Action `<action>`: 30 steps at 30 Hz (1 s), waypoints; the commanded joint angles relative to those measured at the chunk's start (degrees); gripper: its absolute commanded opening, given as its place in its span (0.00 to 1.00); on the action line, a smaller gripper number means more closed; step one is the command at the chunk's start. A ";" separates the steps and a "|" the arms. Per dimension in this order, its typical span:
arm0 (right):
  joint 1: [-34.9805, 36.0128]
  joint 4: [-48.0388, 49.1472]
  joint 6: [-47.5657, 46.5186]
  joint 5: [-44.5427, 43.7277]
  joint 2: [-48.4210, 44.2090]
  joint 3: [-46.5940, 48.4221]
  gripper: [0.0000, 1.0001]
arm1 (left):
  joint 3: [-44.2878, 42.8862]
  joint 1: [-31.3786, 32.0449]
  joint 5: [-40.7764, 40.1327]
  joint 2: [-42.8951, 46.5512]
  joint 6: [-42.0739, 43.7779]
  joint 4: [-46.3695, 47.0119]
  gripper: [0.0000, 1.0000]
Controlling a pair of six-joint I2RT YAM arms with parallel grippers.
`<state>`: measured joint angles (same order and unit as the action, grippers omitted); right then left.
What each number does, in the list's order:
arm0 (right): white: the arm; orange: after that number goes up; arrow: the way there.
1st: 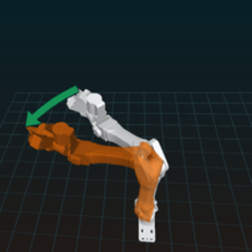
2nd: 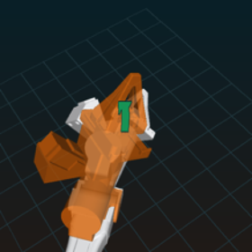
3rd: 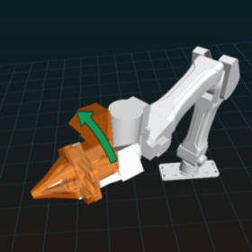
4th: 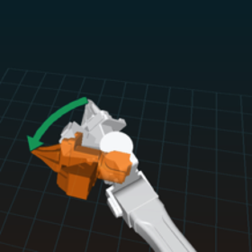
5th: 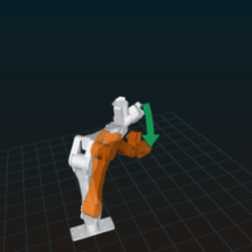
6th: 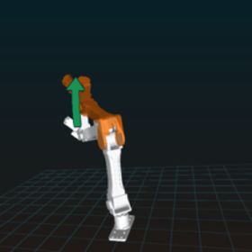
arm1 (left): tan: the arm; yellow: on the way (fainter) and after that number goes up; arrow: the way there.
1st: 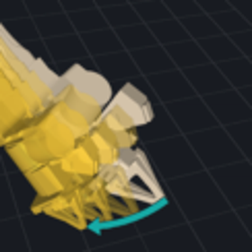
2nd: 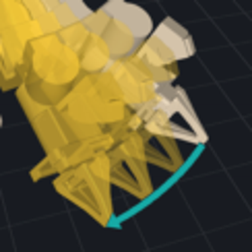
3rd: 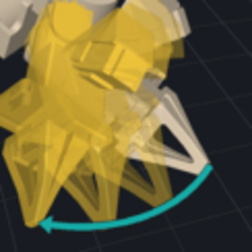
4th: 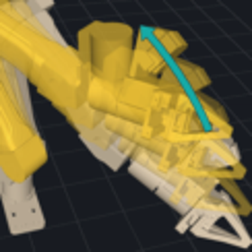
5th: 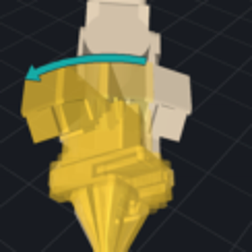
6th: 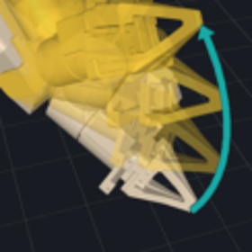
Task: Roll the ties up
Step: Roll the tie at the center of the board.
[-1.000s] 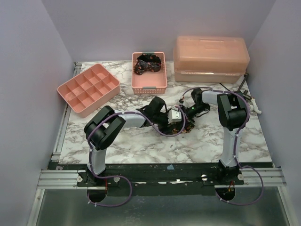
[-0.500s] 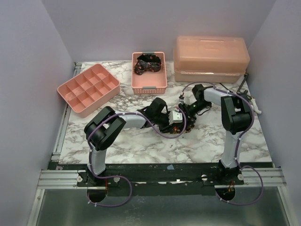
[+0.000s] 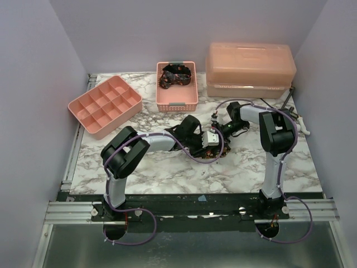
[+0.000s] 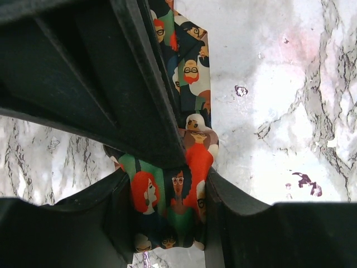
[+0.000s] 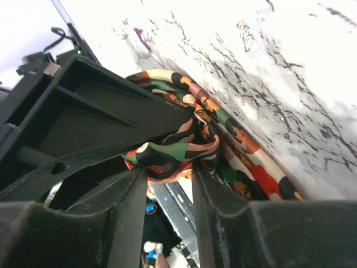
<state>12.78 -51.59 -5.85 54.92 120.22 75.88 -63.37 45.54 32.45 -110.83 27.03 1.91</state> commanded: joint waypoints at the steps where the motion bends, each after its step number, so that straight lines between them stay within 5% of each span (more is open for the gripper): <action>1: 0.23 1.54 -0.30 -4.66 3.67 0.06 0.27 | 0.46 0.21 -4.00 -3.17 0.62 -7.45 0.35; 3: 0.06 1.66 -0.30 -7.48 4.11 0.06 0.05 | 0.22 0.25 -3.30 -3.17 0.10 -7.29 0.41; 4: -0.24 1.22 -0.79 -8.72 4.51 0.17 0.01 | 0.02 0.11 -2.58 -3.09 -0.08 -7.27 0.45; 10: -2.64 0.01 -2.78 -14.80 5.38 -0.54 0.00 | 1.46 -1.09 2.21 -1.09 -2.59 -0.05 0.70; 30: -3.20 3.95 -4.84 -29.40 7.03 -1.15 0.00 | -0.69 -0.39 9.48 -3.11 -7.82 11.87 0.72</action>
<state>9.04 -56.29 -6.04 46.06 123.13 76.77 -62.57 44.29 39.33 -111.90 21.39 10.68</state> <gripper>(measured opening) 0.025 0.731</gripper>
